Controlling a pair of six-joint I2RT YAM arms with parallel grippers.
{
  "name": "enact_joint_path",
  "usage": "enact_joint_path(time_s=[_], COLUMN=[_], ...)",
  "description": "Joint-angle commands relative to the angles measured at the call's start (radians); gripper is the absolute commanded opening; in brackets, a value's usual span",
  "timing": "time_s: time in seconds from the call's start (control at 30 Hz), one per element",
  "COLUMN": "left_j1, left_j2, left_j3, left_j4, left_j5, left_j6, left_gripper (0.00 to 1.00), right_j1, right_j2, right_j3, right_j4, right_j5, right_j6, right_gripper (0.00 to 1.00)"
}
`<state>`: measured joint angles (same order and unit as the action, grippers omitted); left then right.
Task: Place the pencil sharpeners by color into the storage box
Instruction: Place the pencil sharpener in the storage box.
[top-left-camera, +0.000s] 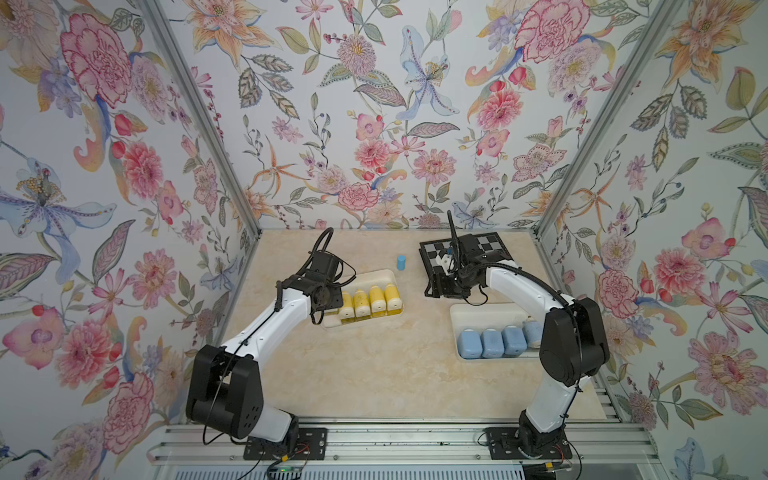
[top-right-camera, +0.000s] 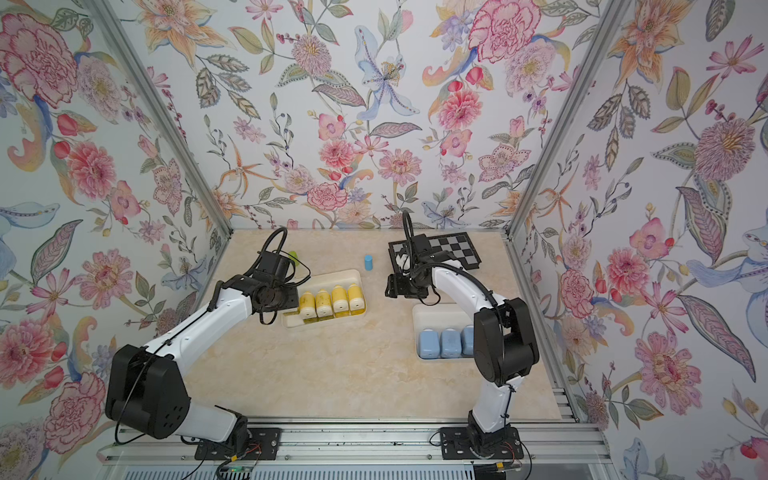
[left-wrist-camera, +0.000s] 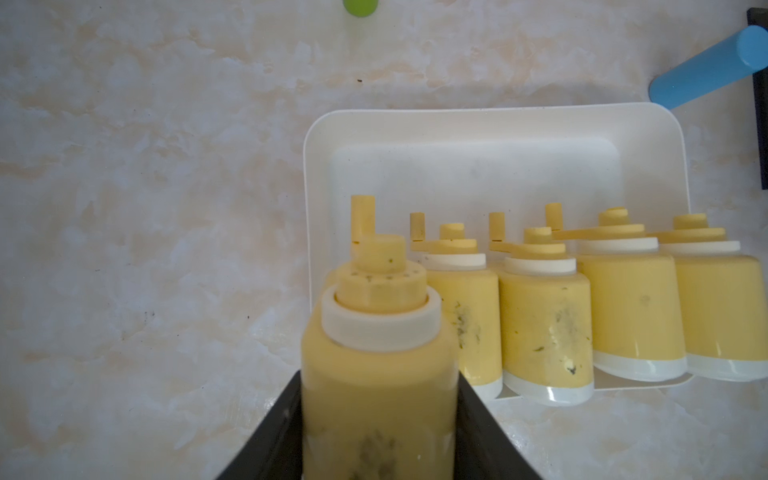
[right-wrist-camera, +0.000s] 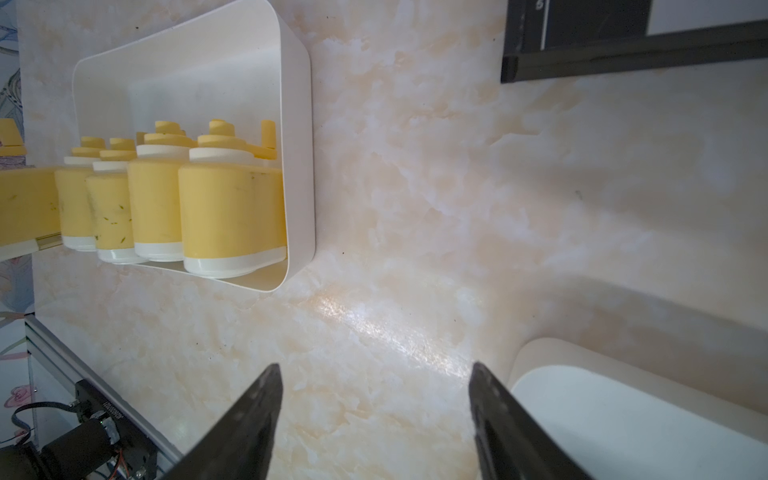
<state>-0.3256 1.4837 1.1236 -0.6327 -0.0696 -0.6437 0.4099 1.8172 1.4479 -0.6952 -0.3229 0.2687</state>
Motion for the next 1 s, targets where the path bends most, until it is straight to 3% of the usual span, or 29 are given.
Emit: enact_joint_path(time_s=[0.0, 0.97], left_j1=[0.013, 0.024], left_j2=[0.013, 0.060], left_j3=[-0.001, -0.096], left_j4=[0.035, 0.118], left_j5=[0.005, 0.015], left_j6=[-0.007, -0.025], left_gripper=[0.40, 0.40], right_j1=[0.004, 0.003], right_j2=[0.017, -0.013], right_j3=[0.025, -0.017], right_j4=[-0.024, -0.023], right_j5=[0.001, 0.013], right_j6=[-0.008, -0.016], right_gripper=[0.72, 0.72])
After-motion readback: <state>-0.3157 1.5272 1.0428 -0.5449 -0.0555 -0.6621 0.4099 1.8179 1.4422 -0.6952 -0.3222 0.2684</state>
